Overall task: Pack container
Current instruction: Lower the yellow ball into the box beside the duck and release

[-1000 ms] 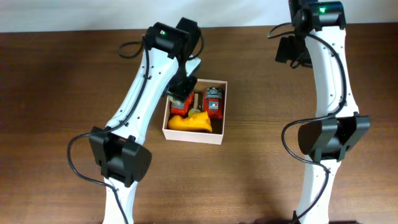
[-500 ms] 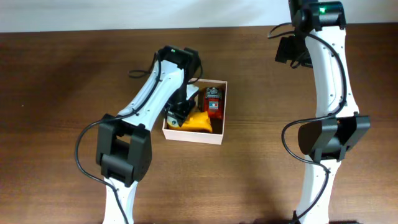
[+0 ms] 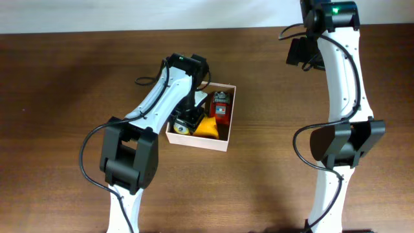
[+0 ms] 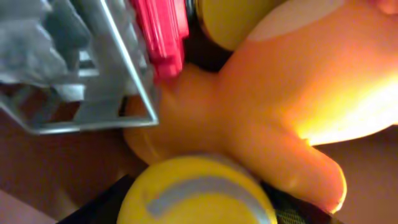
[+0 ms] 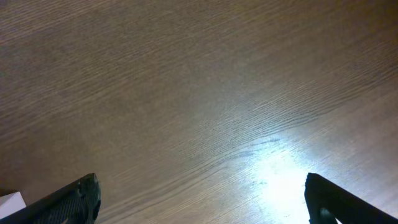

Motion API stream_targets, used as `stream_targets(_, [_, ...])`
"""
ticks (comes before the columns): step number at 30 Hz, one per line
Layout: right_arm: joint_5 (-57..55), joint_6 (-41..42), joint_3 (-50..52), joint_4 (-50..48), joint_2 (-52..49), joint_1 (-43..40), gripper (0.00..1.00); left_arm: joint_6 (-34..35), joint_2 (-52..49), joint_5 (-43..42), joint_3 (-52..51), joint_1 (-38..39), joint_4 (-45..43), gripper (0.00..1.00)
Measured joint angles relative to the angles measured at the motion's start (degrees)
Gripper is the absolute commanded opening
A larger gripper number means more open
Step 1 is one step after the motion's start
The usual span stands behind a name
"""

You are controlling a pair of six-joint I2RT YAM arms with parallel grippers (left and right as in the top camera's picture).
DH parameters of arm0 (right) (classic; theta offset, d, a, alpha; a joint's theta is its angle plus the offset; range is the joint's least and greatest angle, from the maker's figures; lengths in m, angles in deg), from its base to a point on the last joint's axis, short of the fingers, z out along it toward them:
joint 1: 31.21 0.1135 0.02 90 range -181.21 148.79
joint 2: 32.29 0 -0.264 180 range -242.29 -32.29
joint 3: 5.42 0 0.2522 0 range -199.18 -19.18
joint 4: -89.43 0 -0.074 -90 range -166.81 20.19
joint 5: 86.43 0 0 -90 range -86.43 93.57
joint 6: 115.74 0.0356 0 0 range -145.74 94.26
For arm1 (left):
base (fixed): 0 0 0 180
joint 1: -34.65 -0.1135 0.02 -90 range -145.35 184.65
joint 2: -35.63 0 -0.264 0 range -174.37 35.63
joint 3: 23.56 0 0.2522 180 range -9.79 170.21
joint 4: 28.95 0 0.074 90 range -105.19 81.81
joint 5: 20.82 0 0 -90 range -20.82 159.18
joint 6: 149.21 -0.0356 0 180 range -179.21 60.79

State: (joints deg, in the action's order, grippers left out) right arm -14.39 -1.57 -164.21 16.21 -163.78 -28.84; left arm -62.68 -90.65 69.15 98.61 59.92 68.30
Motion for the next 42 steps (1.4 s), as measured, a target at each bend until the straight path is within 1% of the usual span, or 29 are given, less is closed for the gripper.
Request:
stream_targets(20, [0.0, 0.0, 0.0, 0.0, 0.0, 0.02, 0.99, -0.02, 0.0, 0.9, 0.33, 0.0, -3.26, 0.65])
stream_targets(26, [0.0, 0.02, 0.0, 0.0, 0.0, 0.0, 0.99, -0.04, 0.0, 2.19, 2.38, 0.0, -4.7, 0.65])
stream_targets(37, [0.0, 0.02, 0.0, 0.0, 0.0, 0.02, 0.99, -0.22, 0.0, 2.43, 9.9, 0.0, -6.95, 0.65])
stream_targets(42, [0.0, 0.02, 0.0, 0.0, 0.0, 0.0, 0.99, -0.24, 0.0, 2.4, 10.12, 0.0, -7.26, 0.65])
